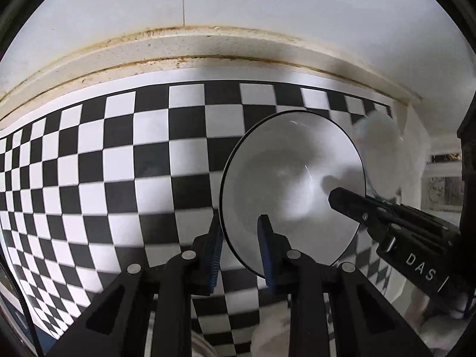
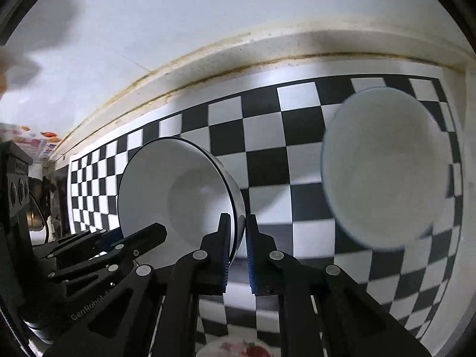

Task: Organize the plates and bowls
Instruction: 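Lift the white bowl with the left gripper while the right gripper lifts the red-flower bowl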

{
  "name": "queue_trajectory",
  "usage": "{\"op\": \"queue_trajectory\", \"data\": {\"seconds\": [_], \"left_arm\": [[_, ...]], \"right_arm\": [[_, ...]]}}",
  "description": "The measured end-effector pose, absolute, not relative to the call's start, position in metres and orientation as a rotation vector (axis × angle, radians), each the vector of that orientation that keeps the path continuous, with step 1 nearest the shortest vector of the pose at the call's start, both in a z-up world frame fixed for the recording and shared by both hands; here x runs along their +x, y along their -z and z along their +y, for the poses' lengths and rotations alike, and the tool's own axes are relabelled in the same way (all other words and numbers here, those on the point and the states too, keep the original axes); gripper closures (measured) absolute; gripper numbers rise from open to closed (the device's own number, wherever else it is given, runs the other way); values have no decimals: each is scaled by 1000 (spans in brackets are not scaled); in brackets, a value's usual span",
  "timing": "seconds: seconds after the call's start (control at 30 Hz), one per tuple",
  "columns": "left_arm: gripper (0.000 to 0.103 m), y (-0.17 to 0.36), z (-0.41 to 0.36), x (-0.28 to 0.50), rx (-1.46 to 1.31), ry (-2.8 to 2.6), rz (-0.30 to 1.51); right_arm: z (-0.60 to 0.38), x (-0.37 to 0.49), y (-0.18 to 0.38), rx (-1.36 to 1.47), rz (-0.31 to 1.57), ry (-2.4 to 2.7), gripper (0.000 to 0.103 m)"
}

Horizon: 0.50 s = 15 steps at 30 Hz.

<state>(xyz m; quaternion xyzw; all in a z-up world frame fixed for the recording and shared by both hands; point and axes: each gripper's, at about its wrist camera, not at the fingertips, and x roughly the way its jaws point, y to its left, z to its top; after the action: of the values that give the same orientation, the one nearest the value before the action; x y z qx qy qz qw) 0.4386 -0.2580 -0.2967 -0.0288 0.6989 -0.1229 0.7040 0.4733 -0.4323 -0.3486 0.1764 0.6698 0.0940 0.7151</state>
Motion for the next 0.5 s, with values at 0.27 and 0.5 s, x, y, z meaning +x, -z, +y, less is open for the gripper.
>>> {"op": "queue_trajectory", "data": {"seconds": [0.27, 0.5], "left_arm": [[82, 238, -248, 380, -40, 323, 1473], [82, 221, -258, 332, 3, 371, 1459]], "right_arm": [[-431, 410, 296, 369, 1425, -219, 92], [-437, 344, 271, 375, 1395, -206, 92]]}}
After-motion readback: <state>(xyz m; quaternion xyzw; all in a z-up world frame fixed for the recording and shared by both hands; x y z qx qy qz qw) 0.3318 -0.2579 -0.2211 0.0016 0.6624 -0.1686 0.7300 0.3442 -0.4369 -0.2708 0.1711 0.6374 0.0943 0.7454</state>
